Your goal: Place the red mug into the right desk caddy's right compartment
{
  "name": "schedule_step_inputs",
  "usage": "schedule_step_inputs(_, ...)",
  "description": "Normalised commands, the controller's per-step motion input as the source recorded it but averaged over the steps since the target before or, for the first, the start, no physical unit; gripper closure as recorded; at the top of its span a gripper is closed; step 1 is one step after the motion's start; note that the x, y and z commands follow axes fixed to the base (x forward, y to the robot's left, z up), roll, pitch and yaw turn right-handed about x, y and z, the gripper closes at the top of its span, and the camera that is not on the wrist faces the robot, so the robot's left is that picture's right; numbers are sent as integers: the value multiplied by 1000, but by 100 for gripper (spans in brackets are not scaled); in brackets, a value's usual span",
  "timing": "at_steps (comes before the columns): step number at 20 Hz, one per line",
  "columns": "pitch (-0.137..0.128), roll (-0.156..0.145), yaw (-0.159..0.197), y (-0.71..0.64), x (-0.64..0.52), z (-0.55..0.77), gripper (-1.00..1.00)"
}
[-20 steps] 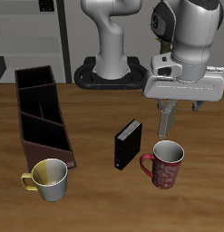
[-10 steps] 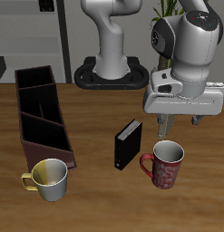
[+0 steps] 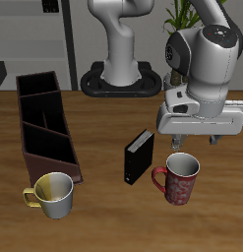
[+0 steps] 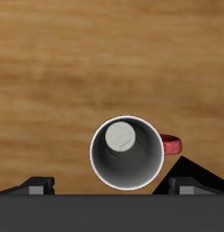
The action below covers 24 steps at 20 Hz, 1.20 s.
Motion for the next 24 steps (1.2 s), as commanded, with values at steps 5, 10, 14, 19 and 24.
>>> schedule_step_inputs(5, 35, 20, 18, 130, 24, -373, -100)
schedule_step_inputs(10, 25, 17, 20, 56, 24, -313, -100)
schedule_step_inputs(14, 38, 14, 7, 124, 27, -389, -100)
schedule_step_inputs(19, 43, 32, 19, 176, 10, -398, -100)
schedule_step_inputs(24, 92, 21, -31, 66, 37, -471, -100)
